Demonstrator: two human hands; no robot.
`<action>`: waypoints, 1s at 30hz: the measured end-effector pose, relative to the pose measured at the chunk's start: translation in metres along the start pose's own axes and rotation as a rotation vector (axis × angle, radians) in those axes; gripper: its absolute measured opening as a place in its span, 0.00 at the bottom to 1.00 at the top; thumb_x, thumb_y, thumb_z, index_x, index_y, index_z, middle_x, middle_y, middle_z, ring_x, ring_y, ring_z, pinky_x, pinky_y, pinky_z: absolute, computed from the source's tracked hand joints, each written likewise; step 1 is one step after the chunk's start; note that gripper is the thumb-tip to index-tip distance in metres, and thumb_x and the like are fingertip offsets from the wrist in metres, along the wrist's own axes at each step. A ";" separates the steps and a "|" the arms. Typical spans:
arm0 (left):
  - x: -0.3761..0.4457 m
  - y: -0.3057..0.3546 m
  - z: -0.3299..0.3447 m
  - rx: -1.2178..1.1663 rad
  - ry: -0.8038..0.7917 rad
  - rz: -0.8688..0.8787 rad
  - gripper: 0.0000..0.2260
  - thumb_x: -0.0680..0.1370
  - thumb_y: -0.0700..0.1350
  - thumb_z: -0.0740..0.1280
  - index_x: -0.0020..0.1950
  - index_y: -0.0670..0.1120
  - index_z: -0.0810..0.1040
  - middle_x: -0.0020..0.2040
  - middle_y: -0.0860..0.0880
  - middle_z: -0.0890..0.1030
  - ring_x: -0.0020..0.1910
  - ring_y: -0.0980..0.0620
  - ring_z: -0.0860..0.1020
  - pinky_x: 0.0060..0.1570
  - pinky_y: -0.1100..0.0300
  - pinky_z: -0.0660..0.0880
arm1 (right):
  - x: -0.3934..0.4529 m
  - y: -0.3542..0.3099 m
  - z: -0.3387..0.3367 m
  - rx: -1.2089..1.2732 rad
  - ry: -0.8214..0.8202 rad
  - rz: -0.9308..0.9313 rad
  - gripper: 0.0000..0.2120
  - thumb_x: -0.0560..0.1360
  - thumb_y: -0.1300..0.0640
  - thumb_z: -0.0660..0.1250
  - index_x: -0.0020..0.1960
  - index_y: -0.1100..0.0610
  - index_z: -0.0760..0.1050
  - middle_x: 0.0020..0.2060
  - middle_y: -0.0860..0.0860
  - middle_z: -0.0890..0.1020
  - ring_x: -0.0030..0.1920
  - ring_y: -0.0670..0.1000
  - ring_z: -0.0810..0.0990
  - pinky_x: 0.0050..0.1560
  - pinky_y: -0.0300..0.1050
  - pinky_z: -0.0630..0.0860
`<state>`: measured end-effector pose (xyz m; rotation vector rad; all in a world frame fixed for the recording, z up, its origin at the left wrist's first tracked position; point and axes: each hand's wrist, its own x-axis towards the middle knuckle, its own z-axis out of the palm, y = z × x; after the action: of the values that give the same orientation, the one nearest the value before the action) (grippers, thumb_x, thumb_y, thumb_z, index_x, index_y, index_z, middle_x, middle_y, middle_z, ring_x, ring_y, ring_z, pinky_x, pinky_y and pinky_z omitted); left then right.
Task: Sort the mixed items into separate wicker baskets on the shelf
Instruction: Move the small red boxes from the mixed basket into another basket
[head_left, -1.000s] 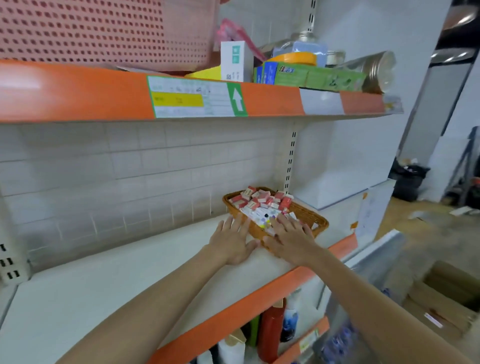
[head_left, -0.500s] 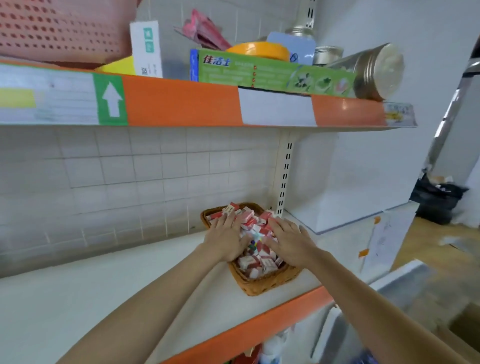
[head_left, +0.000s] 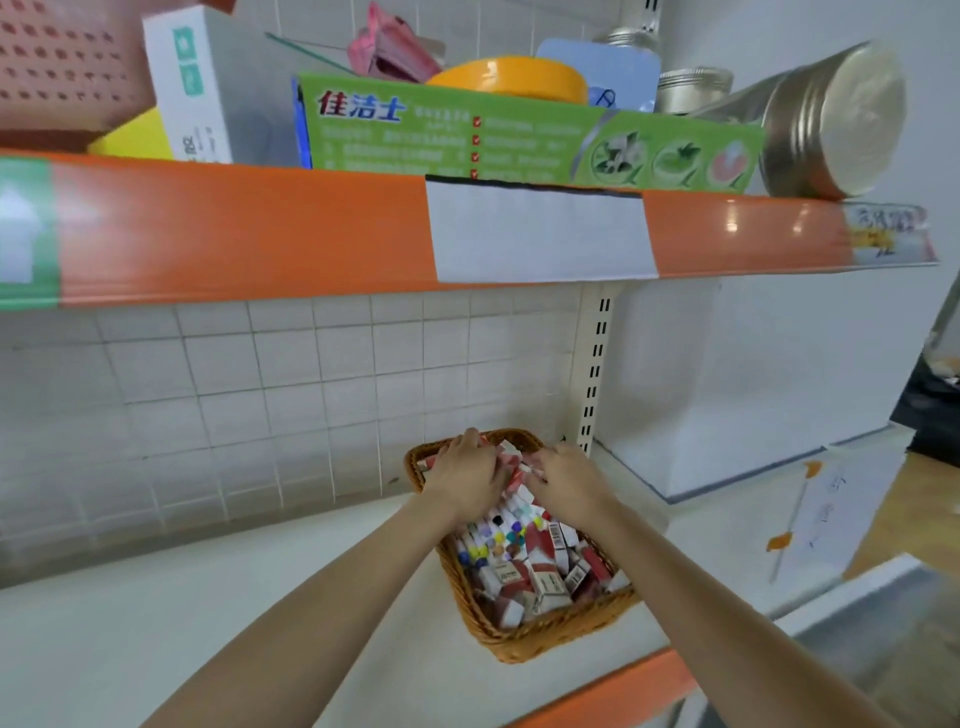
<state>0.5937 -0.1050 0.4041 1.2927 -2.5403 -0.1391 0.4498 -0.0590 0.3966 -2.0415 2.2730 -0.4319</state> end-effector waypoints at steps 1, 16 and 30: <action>0.002 0.000 0.000 -0.004 -0.004 -0.004 0.16 0.83 0.52 0.54 0.58 0.46 0.77 0.57 0.43 0.71 0.57 0.45 0.72 0.60 0.53 0.68 | 0.003 0.000 0.001 0.019 -0.018 0.009 0.17 0.80 0.52 0.58 0.64 0.59 0.74 0.57 0.56 0.76 0.64 0.57 0.69 0.62 0.49 0.69; -0.006 0.005 0.005 -0.137 -0.010 0.028 0.13 0.76 0.47 0.68 0.58 0.43 0.73 0.51 0.46 0.78 0.51 0.48 0.76 0.45 0.58 0.72 | -0.010 -0.005 0.001 0.239 0.070 -0.010 0.13 0.74 0.62 0.68 0.34 0.58 0.67 0.34 0.46 0.70 0.43 0.50 0.72 0.46 0.43 0.67; -0.069 -0.018 -0.025 -0.185 0.146 -0.220 0.18 0.75 0.47 0.68 0.62 0.42 0.71 0.57 0.43 0.73 0.56 0.43 0.75 0.50 0.55 0.72 | -0.043 -0.050 -0.011 0.358 0.148 -0.259 0.16 0.76 0.54 0.68 0.61 0.57 0.71 0.52 0.50 0.75 0.51 0.49 0.74 0.50 0.44 0.71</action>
<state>0.6541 -0.0590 0.4099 1.4471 -2.2032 -0.3055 0.5007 -0.0190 0.4126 -2.1716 1.8283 -0.9578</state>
